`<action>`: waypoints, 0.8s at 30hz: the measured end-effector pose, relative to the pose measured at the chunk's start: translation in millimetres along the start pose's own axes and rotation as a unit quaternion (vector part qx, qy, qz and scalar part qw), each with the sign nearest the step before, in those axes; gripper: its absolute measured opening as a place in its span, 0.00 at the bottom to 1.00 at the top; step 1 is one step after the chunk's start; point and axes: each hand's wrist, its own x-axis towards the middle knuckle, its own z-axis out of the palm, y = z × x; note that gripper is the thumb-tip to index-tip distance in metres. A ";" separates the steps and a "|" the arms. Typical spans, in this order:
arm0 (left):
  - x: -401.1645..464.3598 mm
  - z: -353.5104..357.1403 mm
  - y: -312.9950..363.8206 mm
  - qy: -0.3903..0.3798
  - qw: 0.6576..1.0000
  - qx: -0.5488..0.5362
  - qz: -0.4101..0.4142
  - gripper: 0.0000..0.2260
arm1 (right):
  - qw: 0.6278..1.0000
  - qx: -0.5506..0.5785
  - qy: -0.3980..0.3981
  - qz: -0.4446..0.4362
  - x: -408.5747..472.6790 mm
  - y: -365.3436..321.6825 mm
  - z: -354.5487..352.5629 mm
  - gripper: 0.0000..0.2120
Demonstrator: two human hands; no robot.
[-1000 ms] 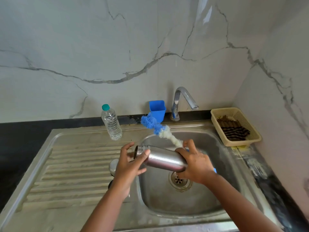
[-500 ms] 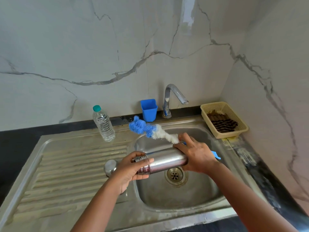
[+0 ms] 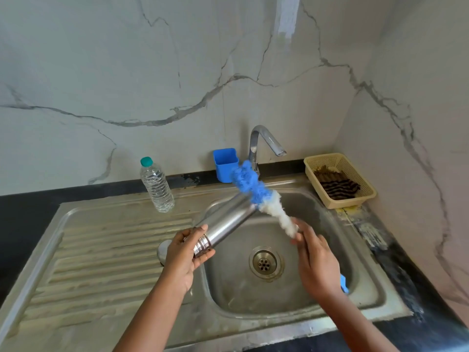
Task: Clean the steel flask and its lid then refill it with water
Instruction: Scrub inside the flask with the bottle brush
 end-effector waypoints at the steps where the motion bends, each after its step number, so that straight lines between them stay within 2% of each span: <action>1: 1.2 0.7 2.4 -0.001 1.000 -0.016 -0.004 0.08 | 1.000 0.007 0.007 0.021 -8.6 2.9 3.8 0.17; 4: 0.4 5.9 7.8 0.000 0.998 -0.061 -0.015 0.04 | 0.999 0.036 0.023 0.027 -33.0 9.7 13.6 0.18; 10: 0.0 10.1 10.0 -0.007 0.998 -0.062 -0.020 0.04 | 0.988 -0.029 -0.014 -0.149 -56.9 13.8 15.9 0.19; 12: -1.4 11.2 10.6 -0.008 0.998 -0.061 -0.024 0.04 | 0.985 -0.042 -0.008 -0.170 -46.3 16.4 12.7 0.18; 15: -7.2 13.4 12.2 -0.020 0.997 -0.073 -0.028 0.04 | 0.996 -0.028 0.042 -0.075 -21.5 26.1 11.2 0.13; 17: -10.8 15.4 11.8 -0.022 0.996 -0.079 -0.027 0.04 | 0.997 -0.021 0.076 -0.015 -8.6 36.2 10.2 0.18; 18: -12.2 15.9 11.5 -0.019 0.996 -0.086 -0.029 0.04 | 0.996 -0.024 0.082 -0.020 -7.4 39.6 9.1 0.19; 21: -11.9 16.6 11.6 -0.020 0.993 -0.107 -0.041 0.05 | 0.987 -0.028 0.030 -0.154 -23.6 37.9 4.3 0.17; 24: -9.9 15.9 11.9 -0.032 0.992 -0.112 -0.043 0.06 | 0.960 -0.048 -0.051 -0.270 -40.8 38.6 7.2 0.20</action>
